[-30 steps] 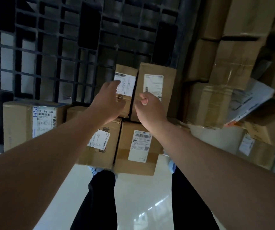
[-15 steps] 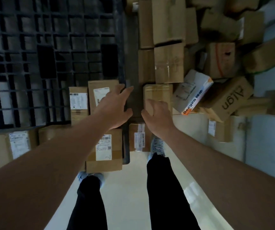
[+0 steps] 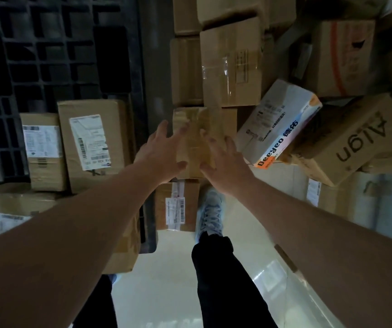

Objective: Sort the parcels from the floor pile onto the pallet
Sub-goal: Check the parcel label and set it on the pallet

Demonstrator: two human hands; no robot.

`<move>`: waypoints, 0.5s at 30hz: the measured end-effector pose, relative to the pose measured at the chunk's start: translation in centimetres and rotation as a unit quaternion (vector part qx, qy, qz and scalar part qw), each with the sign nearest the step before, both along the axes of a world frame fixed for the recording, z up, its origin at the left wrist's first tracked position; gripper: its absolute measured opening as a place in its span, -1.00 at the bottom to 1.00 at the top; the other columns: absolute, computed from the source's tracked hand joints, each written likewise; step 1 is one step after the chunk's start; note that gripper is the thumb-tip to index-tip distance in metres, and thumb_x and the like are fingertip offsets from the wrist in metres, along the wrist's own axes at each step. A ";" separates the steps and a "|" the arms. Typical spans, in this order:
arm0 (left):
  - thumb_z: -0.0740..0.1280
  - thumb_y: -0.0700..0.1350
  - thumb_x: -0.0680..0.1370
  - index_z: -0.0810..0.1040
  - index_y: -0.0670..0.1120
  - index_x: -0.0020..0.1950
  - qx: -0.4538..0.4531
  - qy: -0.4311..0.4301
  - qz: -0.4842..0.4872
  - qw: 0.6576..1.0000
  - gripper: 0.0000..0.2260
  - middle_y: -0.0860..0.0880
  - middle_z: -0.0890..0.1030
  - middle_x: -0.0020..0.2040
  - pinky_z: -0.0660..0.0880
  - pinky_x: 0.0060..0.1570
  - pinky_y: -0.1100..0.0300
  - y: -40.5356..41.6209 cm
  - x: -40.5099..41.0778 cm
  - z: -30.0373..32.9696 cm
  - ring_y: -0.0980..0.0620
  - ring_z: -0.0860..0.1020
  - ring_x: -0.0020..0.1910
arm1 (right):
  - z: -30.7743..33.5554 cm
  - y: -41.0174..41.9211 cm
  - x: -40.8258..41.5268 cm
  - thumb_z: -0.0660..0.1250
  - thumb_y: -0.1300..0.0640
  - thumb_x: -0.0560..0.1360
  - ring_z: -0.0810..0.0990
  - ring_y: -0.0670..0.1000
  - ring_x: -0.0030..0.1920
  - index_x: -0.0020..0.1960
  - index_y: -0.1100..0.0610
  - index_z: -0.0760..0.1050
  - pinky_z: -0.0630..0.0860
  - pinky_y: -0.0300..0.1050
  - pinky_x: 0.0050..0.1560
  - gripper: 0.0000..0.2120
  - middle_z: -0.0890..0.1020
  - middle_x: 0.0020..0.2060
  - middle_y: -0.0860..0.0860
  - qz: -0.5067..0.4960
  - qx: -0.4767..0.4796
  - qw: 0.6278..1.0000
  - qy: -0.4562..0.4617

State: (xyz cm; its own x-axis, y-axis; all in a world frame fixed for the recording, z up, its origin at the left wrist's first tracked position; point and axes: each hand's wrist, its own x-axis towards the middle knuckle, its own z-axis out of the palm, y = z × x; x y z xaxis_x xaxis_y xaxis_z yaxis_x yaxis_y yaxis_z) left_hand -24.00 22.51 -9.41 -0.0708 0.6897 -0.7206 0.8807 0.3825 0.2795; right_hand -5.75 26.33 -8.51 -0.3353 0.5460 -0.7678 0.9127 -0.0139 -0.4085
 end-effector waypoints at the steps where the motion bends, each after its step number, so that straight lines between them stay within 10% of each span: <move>1: 0.54 0.03 0.50 -0.22 0.37 0.58 -0.003 -0.019 0.017 1.000 0.01 -0.19 0.05 0.66 0.46 0.36 -0.24 -0.3 0.4 -0.5 -0.30 0.31 0.53 | -0.6 -0.2 0.2 0.29 -0.07 0.67 0.27 0.29 0.55 0.62 -0.42 -0.18 0.38 0.24 0.42 -0.22 0.04 0.64 0.09 -0.016 -0.005 0.999 0.029; 8: 0.53 -0.18 0.50 -0.26 0.39 0.60 0.030 -0.110 0.137 0.984 0.10 -0.14 0.40 0.50 0.48 0.07 0.08 -1.6 1.2 -0.7 -0.17 0.52 0.36 | -0.5 -0.6 0.2 0.25 0.09 0.69 0.39 -0.06 0.26 0.61 -0.43 0.04 0.41 -0.18 0.19 -0.31 0.28 0.48 0.02 -0.156 -0.044 0.979 0.122; 12: 0.54 -0.17 0.48 -0.24 0.38 0.60 0.060 -0.141 0.158 0.975 0.10 -0.12 0.38 0.48 0.51 0.05 0.04 -1.1 -0.1 3.3 -0.17 0.50 0.34 | 3.5 -0.5 -1.3 0.27 0.02 0.67 0.44 -0.14 0.15 0.57 -0.50 -0.03 0.52 0.06 0.22 -0.29 0.31 0.39 -0.05 -0.225 -0.014 0.963 0.149; 15: 0.55 -0.16 0.47 -0.30 0.30 0.62 0.104 -0.167 0.171 0.965 0.13 -0.11 0.36 0.52 0.46 0.34 -0.16 -0.8 -1.8 8.2 -0.14 0.40 0.45 | 8.3 -0.6 -3.2 0.34 -0.13 0.58 0.41 0.07 0.42 0.60 -0.44 -0.09 0.47 0.26 0.34 -0.21 0.29 0.50 -0.10 -0.319 0.003 0.929 0.188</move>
State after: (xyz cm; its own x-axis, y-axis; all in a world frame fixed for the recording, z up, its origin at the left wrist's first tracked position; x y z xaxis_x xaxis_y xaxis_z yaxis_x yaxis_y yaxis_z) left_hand -25.77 21.71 -1.22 -0.1083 0.7996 -0.5906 0.5601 0.5399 0.6283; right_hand -8.91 25.77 -0.18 -0.1856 0.7299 -0.6579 0.5116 -0.4999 -0.6988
